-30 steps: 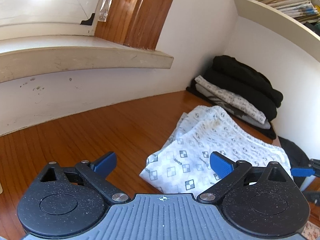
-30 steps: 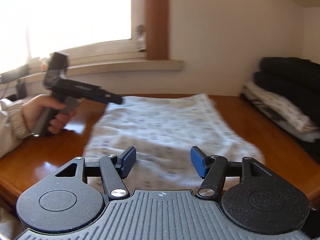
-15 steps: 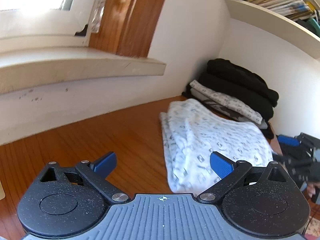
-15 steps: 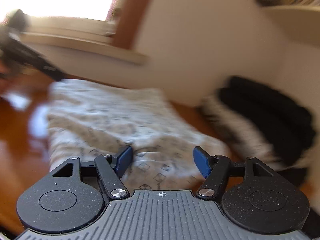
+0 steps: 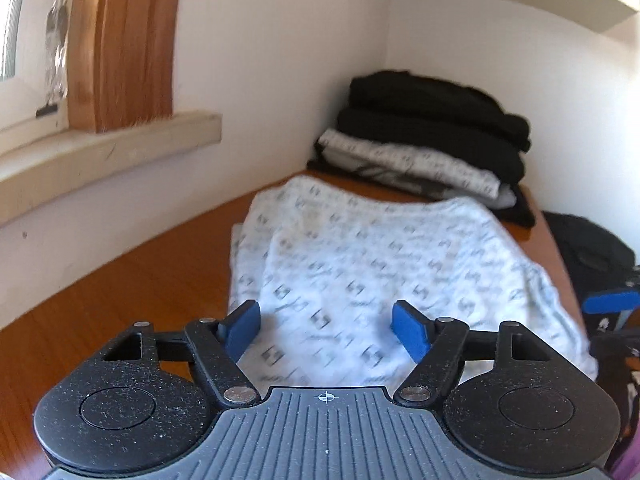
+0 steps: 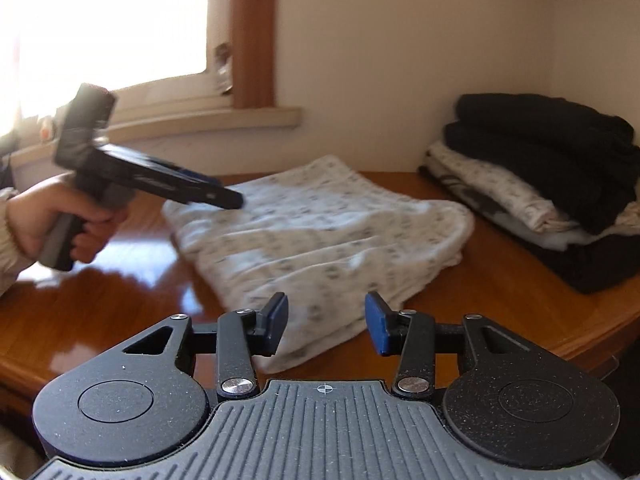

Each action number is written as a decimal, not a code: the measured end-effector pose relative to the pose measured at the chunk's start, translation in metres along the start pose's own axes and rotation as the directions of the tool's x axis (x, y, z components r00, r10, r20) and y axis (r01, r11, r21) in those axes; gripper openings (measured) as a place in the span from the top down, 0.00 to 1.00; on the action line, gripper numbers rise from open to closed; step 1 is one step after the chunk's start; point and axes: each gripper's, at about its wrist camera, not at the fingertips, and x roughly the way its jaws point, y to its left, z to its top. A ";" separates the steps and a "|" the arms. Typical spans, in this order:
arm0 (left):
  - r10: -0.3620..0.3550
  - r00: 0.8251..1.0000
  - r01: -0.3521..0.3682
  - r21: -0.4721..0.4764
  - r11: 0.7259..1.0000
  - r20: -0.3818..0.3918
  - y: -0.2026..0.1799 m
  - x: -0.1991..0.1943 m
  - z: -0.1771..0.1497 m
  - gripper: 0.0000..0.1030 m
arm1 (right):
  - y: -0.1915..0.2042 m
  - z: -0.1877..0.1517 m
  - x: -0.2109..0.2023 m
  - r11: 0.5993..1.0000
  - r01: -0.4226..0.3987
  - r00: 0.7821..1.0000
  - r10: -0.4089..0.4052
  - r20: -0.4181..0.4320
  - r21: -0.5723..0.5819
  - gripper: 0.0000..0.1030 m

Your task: Fold clothes

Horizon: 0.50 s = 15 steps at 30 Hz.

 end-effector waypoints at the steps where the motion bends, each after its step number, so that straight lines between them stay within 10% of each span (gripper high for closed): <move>1: 0.002 1.000 -0.002 -0.007 1.000 -0.019 0.003 0.003 -0.001 0.25 | 0.007 0.002 0.001 1.000 -0.009 1.000 0.009 -0.012 -0.009 0.58; 9: -0.001 0.998 0.000 -0.020 1.000 -0.065 0.012 0.008 -0.003 0.40 | 0.051 -0.001 0.021 0.989 0.054 0.995 -0.064 -0.073 -0.135 0.58; 15: 0.013 0.998 -0.015 -0.033 0.999 -0.062 0.014 0.008 -0.004 0.45 | 0.063 -0.005 0.018 0.947 0.126 0.982 -0.161 -0.094 -0.295 0.87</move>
